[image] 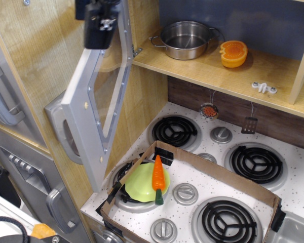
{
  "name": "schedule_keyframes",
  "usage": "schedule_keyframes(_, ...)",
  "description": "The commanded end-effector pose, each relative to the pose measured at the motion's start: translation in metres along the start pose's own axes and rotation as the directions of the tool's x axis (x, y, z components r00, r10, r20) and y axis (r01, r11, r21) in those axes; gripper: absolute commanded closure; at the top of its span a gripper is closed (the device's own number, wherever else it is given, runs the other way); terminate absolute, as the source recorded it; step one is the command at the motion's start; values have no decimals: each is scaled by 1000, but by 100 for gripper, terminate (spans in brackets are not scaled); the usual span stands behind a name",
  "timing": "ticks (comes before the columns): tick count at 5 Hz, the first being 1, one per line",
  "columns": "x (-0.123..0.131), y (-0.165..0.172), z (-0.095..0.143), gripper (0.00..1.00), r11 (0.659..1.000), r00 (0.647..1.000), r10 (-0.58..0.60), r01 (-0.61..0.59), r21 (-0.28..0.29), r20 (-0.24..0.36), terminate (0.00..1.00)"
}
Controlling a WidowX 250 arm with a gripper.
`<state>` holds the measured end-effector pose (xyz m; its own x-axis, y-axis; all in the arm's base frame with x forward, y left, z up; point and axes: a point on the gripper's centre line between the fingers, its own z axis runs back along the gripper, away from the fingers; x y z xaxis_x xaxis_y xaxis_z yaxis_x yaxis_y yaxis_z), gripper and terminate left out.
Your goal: Close microwave
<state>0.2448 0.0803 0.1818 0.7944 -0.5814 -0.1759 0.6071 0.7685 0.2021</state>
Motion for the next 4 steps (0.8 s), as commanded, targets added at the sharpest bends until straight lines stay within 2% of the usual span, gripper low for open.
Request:
schedule_keyframes(1, -20, 24, -2, 0, 1000, 1000, 2, -2, 24, 24, 0)
schedule_keyframes(2, -26, 31, -7, 0, 1000, 1000, -4, 4, 23, 12, 0)
schedule_keyframes(3, -28, 31, -19, 0, 1000, 999, 6, -5, -11, 51, 0)
schedule_keyframes(4, -24, 26, -37, 0, 997, 984, 63, -57, -43, 169, 0)
